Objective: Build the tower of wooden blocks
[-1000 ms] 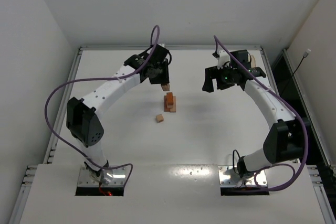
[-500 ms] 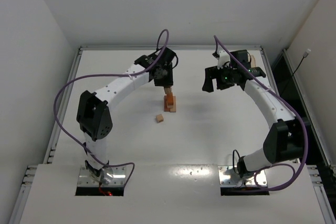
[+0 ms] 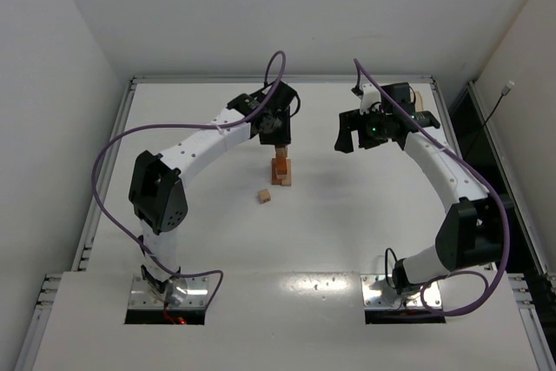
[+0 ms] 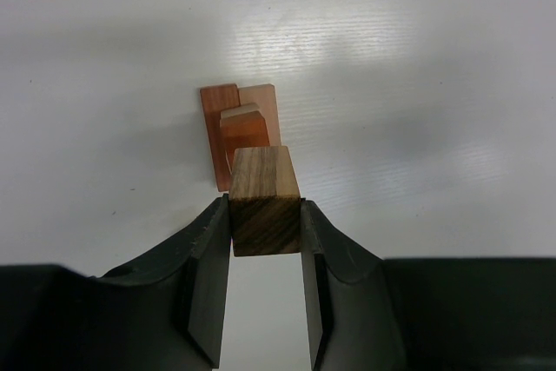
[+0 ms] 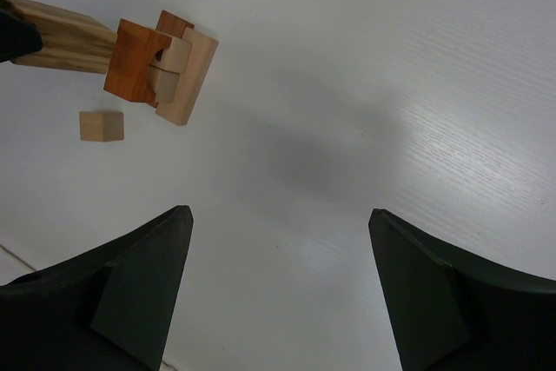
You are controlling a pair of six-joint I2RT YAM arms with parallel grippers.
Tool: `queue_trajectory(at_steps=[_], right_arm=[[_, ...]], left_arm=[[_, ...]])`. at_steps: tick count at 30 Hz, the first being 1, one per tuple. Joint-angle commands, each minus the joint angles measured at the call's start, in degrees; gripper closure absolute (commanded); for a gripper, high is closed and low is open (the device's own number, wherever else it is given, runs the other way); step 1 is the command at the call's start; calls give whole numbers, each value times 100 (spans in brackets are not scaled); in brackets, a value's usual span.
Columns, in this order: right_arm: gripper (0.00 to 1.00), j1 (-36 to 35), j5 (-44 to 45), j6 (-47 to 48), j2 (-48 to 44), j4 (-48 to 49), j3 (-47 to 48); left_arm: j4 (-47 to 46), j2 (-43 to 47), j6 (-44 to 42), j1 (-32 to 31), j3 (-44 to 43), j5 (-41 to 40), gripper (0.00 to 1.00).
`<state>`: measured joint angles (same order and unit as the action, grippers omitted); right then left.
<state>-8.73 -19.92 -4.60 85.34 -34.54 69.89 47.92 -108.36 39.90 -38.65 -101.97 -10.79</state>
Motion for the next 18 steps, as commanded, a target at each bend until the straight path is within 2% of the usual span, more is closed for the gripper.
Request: queue_trajectory(at_steps=[1,18], right_arm=[[20,29,-3,-76,27,185,130],[20,29,-3,-76,27,185,130]], left_arm=[[-108,43,106,-72,11,-46,100],[-108,-10,106,-72,300,138,100]])
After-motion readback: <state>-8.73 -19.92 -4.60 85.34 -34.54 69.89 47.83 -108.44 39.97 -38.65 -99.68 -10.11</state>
